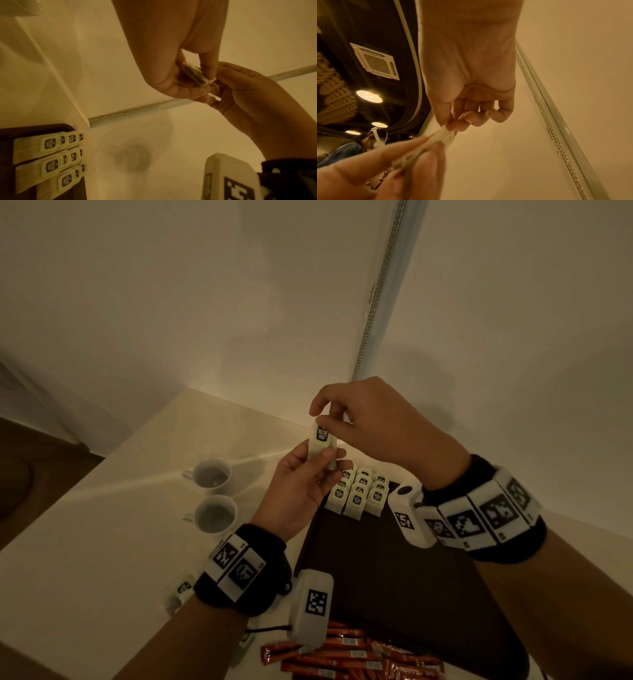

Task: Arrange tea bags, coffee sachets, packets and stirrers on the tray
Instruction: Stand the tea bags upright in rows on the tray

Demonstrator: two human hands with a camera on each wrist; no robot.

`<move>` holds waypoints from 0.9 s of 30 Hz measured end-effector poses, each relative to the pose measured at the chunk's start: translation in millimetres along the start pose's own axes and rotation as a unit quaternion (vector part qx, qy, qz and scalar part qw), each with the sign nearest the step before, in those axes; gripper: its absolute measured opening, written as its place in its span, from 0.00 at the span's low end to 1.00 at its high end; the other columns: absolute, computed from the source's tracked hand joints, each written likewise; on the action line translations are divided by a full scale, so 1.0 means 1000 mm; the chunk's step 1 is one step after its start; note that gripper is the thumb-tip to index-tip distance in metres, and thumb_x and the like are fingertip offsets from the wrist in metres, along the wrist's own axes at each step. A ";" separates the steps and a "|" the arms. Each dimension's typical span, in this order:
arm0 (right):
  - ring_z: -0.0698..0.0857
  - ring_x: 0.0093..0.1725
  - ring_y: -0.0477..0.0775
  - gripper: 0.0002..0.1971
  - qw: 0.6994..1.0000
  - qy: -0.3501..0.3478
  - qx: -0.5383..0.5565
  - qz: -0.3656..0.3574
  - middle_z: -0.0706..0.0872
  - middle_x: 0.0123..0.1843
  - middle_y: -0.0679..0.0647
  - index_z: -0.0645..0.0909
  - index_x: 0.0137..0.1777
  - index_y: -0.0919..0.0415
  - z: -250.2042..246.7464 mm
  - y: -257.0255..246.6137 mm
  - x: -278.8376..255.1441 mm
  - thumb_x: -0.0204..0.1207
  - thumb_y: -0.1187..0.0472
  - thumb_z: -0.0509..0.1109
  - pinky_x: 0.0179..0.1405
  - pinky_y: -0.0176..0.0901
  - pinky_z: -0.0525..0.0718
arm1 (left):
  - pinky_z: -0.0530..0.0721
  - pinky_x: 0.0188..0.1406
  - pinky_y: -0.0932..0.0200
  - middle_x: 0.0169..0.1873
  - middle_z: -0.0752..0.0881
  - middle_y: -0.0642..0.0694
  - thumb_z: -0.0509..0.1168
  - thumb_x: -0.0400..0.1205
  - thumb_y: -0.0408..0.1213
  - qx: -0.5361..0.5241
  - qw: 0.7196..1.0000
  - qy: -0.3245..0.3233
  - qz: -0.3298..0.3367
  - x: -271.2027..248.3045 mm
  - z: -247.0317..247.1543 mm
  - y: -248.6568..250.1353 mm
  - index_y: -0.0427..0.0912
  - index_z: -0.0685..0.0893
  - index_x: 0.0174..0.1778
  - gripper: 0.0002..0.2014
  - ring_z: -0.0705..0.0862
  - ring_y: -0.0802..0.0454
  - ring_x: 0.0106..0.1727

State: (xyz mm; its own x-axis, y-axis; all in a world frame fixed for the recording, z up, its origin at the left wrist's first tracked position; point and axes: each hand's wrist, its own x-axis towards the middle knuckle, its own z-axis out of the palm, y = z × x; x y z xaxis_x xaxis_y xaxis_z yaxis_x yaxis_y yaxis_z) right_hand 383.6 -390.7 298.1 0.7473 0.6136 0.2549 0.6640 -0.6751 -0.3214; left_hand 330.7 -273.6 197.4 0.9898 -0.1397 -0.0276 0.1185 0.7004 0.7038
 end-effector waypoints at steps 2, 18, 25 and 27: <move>0.77 0.29 0.31 0.06 1.000 0.008 0.026 0.006 0.81 0.30 0.38 0.84 0.52 0.54 0.001 0.002 -0.001 0.78 0.58 0.68 0.32 0.26 0.69 | 0.85 0.35 0.68 0.37 0.89 0.46 0.64 0.74 0.32 -0.017 1.000 0.009 0.002 -0.001 -0.001 0.000 0.42 0.88 0.40 0.07 0.88 0.54 0.38; 0.82 0.38 0.34 0.04 0.987 0.091 0.128 0.030 0.82 0.34 0.36 0.86 0.44 0.58 0.011 0.020 -0.017 0.77 0.60 0.71 0.38 0.20 0.74 | 0.85 0.39 0.69 0.40 0.91 0.47 0.64 0.75 0.37 0.017 0.996 0.076 0.037 0.001 -0.006 -0.009 0.42 0.87 0.43 0.07 0.90 0.53 0.46; 0.82 0.36 0.33 0.03 0.983 0.090 0.155 0.033 0.82 0.34 0.34 0.87 0.44 0.59 0.010 0.027 -0.020 0.76 0.62 0.71 0.37 0.22 0.76 | 0.85 0.44 0.66 0.43 0.91 0.45 0.64 0.75 0.36 0.034 0.997 0.069 0.029 0.004 -0.003 -0.011 0.46 0.91 0.40 0.09 0.89 0.50 0.49; 0.83 0.33 0.35 0.03 0.979 0.088 0.179 0.042 0.83 0.34 0.36 0.86 0.45 0.59 0.010 0.030 -0.022 0.77 0.63 0.71 0.34 0.24 0.77 | 0.86 0.46 0.64 0.48 0.91 0.46 0.65 0.75 0.38 0.054 0.996 0.074 0.015 0.003 -0.005 -0.010 0.45 0.89 0.48 0.10 0.89 0.49 0.52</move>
State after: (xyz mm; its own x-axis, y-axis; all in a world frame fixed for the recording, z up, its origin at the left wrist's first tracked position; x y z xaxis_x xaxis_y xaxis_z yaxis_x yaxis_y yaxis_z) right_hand 386.8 -420.7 273.7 0.8128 0.4611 0.3561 0.5719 -0.5146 -0.6388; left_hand 333.2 -277.7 187.0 0.9945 -0.0101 -0.1041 0.0878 0.6217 0.7783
